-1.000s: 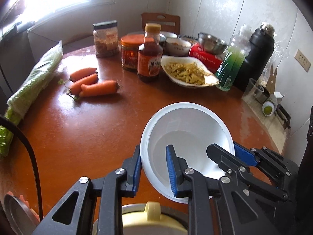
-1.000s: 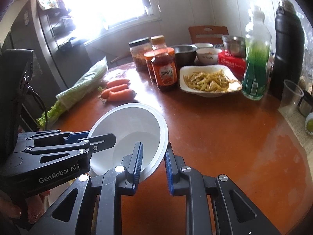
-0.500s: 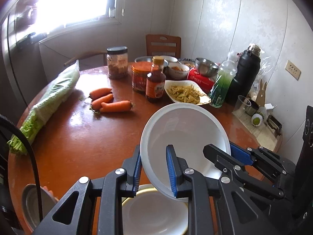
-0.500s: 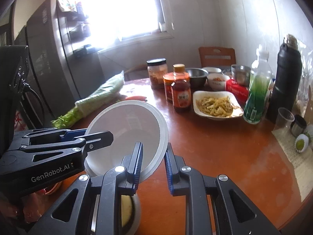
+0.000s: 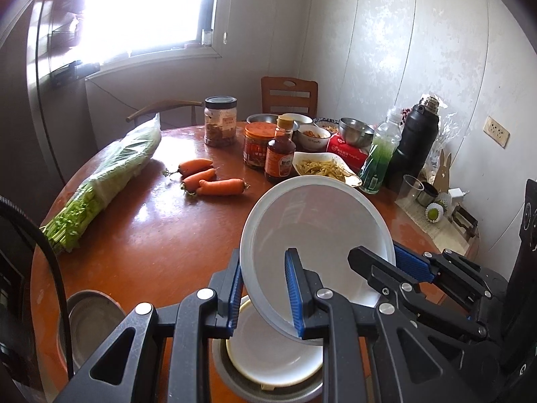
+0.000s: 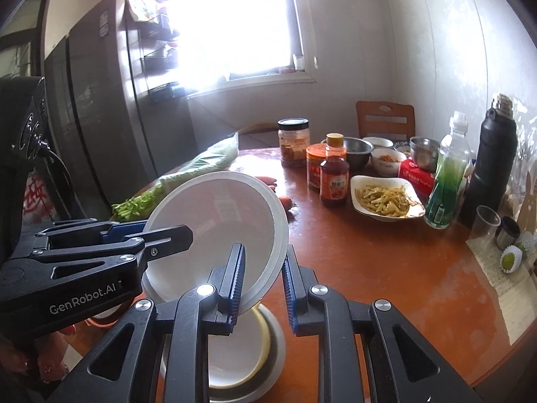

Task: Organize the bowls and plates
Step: 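Lift the white paper bowl and carry it over the yellow bowl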

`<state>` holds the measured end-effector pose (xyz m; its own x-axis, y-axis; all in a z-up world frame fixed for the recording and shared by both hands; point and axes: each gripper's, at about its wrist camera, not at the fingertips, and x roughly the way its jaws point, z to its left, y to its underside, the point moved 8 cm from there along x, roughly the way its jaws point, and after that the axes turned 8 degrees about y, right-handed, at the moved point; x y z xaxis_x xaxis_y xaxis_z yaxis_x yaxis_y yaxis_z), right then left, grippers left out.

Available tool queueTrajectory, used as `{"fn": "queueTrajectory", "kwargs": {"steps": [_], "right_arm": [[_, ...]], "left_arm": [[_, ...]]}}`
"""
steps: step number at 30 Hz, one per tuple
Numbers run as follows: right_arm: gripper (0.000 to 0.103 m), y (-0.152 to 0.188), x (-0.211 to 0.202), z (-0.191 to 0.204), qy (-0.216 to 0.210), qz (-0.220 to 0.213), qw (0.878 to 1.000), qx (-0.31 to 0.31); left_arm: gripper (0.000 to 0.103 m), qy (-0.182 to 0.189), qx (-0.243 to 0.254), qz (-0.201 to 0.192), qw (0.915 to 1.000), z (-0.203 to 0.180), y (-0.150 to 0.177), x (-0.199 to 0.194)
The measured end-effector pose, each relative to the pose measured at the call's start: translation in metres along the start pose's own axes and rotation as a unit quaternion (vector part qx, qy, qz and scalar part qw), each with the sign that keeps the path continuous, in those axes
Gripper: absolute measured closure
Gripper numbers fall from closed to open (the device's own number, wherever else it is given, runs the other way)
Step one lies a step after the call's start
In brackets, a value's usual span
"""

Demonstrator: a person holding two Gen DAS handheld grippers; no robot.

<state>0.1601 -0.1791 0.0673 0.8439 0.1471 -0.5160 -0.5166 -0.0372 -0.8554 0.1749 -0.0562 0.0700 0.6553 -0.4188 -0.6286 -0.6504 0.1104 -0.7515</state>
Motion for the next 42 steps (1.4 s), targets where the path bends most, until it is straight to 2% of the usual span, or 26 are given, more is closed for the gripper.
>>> {"fn": "queueTrajectory", "kwargs": {"steps": [8, 17, 42], "right_arm": [[0.081, 0.006, -0.021, 0.016, -0.001, -0.011, 1.000, -0.010], [0.081, 0.022, -0.027, 0.031, -0.003, -0.006, 1.000, -0.024], [0.081, 0.070, -0.007, 0.022, 0.002, 0.025, 0.999, -0.021]], "left_arm": [[0.078, -0.005, 0.004, -0.015, 0.9999, 0.002, 0.015, -0.025], [0.078, -0.005, -0.003, -0.019, 0.9998, 0.008, 0.030, -0.033], [0.078, -0.008, -0.006, 0.015, 0.9998, 0.010, 0.081, 0.006]]}}
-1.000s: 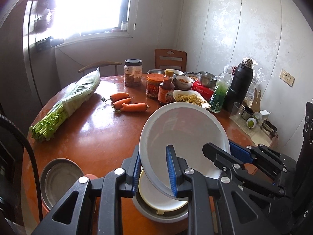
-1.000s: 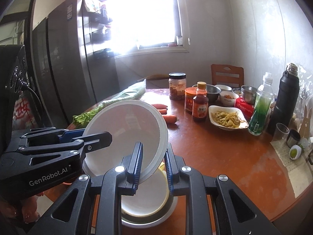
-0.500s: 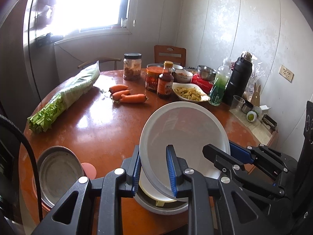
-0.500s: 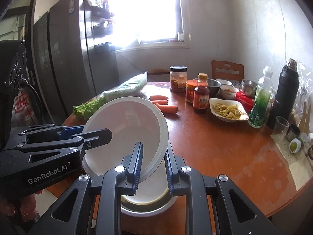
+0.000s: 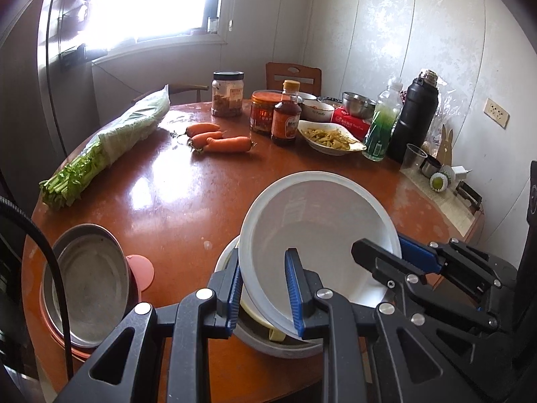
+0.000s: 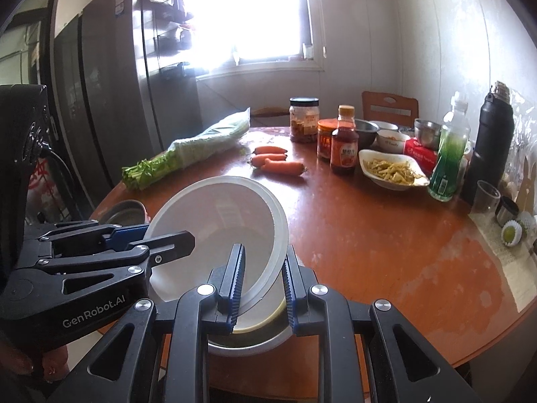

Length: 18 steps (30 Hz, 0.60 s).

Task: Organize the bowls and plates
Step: 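Lift the white paper bowl and carry it over the yellow bowl, then lower the white bowl into the yellow bowl and open the right tool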

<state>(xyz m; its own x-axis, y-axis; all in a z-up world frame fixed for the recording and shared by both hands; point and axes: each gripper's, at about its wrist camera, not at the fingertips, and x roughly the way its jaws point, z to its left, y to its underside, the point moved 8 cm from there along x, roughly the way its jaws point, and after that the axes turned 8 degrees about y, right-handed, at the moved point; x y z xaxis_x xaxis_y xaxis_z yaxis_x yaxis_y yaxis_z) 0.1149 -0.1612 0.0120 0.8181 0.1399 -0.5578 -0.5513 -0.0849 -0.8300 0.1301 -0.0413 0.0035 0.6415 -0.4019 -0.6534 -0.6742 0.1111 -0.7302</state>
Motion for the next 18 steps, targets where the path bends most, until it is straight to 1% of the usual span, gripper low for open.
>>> {"fn": "queueTrajectory", "kwargs": {"steps": [7, 10, 18], "right_arm": [[0.081, 0.018, 0.025, 0.001, 0.004, 0.028, 1.000, -0.005], [0.081, 0.022, 0.032, -0.001, 0.014, 0.033, 0.999, -0.011], [0.080, 0.029, 0.040, 0.000, 0.011, 0.041, 0.999, -0.014]], "left_arm": [[0.078, -0.004, -0.002, 0.010, 0.9999, 0.008, 0.012, 0.019], [0.078, -0.009, 0.002, 0.018, 0.9998, 0.007, 0.017, 0.027], [0.078, -0.019, 0.004, 0.024, 0.9995, 0.010, 0.021, 0.035]]}}
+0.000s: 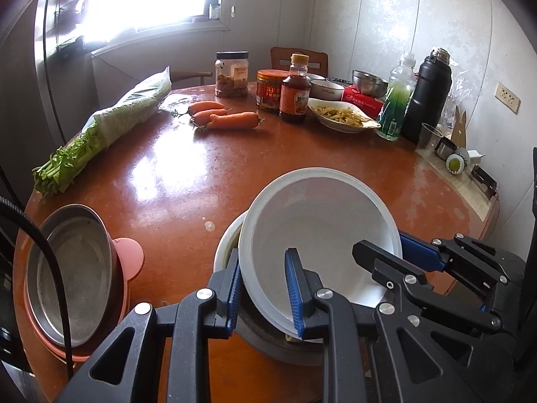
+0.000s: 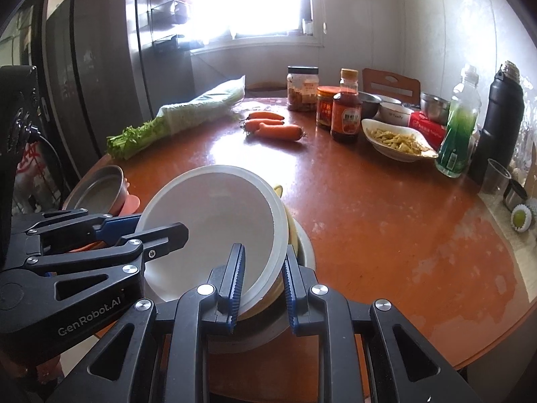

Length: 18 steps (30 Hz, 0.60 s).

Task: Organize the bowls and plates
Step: 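Lower the white bowl into the yellow bowl and open the right tool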

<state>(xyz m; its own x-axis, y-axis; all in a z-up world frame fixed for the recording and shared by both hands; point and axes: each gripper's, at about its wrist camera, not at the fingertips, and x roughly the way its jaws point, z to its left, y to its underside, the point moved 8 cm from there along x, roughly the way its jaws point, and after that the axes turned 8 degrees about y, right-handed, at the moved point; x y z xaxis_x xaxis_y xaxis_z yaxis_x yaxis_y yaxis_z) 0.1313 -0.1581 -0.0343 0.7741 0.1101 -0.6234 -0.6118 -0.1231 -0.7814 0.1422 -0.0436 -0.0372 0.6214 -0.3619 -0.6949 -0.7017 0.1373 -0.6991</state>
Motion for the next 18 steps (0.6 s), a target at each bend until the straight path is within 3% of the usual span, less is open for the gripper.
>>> {"fn": "queueTrajectory", "kwargs": {"steps": [18], "right_arm": [[0.078, 0.0035, -0.0041, 0.0018, 0.010, -0.001, 1.000, -0.004]], "left_arm": [[0.078, -0.005, 0.010, 0.000, 0.9999, 0.0001, 0.0061, -0.0008]]}}
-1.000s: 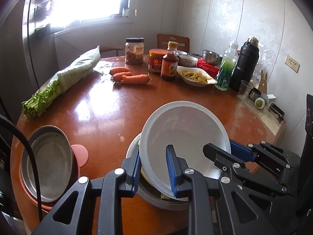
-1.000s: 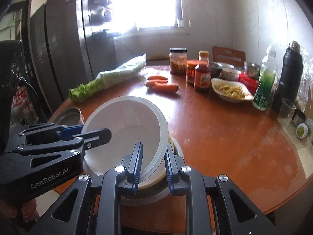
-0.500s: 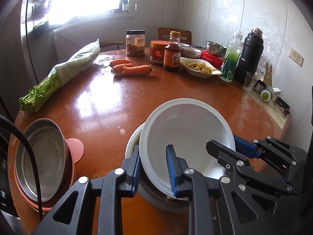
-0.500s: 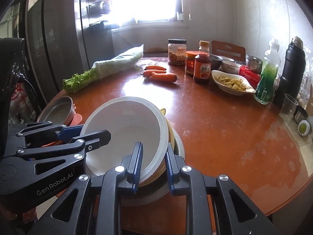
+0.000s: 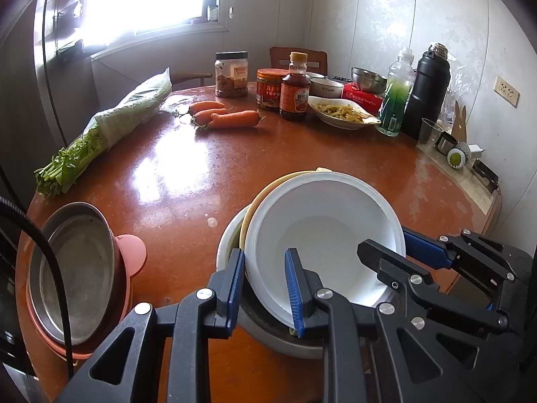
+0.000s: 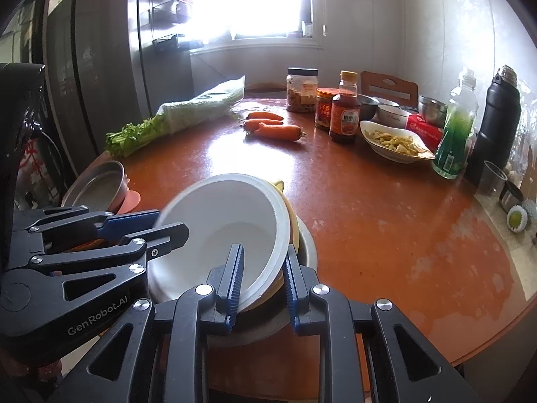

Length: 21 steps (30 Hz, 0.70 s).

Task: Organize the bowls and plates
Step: 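Lower the white bowl into the yellow bowl and open the right tool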

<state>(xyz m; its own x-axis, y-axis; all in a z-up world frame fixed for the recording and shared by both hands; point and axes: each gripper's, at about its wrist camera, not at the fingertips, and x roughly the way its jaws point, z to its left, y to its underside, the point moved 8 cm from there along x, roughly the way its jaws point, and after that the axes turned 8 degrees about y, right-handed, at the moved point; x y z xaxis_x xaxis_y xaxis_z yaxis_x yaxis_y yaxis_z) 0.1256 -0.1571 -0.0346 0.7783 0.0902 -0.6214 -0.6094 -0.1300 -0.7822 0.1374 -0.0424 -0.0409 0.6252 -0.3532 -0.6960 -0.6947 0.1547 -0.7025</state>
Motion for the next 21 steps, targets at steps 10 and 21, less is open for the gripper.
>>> {"fn": "queueTrajectory", "kwargs": {"steps": [10, 21], "right_arm": [[0.068, -0.001, -0.006, -0.006, -0.005, -0.001, 1.000, 0.017], [0.052, -0.004, -0.028, -0.017, 0.004, -0.016, 0.999, 0.034]], "left_arm": [[0.075, -0.002, -0.009, -0.005, 0.9999, 0.003, 0.000, -0.008], [0.048, -0.005, -0.026, -0.023, 0.9994, 0.011, -0.002, -0.028]]}}
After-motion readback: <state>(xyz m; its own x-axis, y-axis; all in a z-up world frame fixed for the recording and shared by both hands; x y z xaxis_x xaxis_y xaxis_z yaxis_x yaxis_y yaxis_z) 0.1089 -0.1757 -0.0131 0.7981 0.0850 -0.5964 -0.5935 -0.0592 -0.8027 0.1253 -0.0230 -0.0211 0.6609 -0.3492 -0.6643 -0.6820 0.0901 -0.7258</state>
